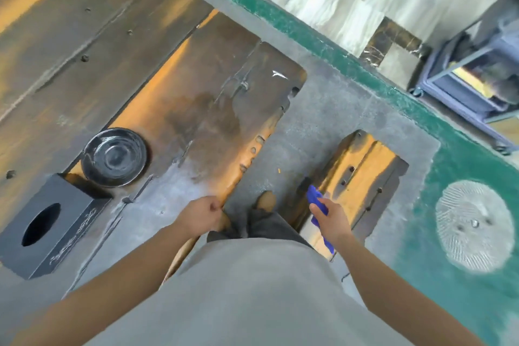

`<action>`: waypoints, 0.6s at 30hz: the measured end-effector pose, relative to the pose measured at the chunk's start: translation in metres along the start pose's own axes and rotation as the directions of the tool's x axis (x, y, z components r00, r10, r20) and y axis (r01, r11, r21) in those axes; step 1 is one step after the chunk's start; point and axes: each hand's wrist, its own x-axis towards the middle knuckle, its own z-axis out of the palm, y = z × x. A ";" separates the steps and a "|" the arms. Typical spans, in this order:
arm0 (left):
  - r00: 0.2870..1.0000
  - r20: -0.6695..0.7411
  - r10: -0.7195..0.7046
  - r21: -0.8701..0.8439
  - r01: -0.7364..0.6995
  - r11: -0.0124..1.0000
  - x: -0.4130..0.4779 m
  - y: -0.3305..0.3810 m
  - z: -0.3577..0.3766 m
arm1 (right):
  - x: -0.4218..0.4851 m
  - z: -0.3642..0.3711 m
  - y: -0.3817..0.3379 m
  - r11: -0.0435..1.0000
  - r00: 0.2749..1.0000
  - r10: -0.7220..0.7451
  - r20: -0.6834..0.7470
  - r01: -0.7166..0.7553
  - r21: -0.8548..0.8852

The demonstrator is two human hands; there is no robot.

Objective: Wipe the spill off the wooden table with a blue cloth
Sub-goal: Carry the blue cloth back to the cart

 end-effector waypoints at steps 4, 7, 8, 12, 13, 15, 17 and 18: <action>0.997 0.024 0.067 0.049 -0.068 0.996 0.046 0.067 -0.009 | -0.007 -0.014 0.044 0.979 0.981 0.194 -0.010 -0.193 0.065; 0.993 0.020 0.113 0.073 -0.114 0.991 0.076 0.121 -0.013 | -0.001 -0.024 0.074 0.946 0.952 0.307 0.019 -0.307 0.108; 0.993 0.014 0.118 0.078 -0.118 0.990 0.088 0.138 -0.014 | 0.005 -0.030 0.081 0.932 0.941 0.338 0.021 -0.338 0.131; 0.995 0.027 0.098 0.099 -0.100 0.990 0.130 0.187 -0.021 | 0.043 -0.066 0.085 0.902 0.920 0.387 0.056 -0.390 0.185; 0.998 0.022 0.066 0.086 -0.067 0.994 0.139 0.197 -0.023 | 0.057 -0.079 0.082 0.906 0.925 0.374 0.066 -0.380 0.188; 1.000 -0.008 -0.017 0.060 0.017 0.998 0.159 0.209 -0.029 | 0.086 -0.107 0.069 0.914 0.937 0.341 0.079 -0.350 0.203; 0.997 -0.035 -0.076 0.044 0.078 0.996 0.174 0.215 -0.034 | 0.117 -0.134 0.055 0.915 0.946 0.314 0.075 -0.323 0.240; 0.993 -0.047 -0.112 0.030 0.113 0.993 0.180 0.219 -0.037 | 0.131 -0.148 0.047 0.918 0.953 0.294 0.071 -0.302 0.255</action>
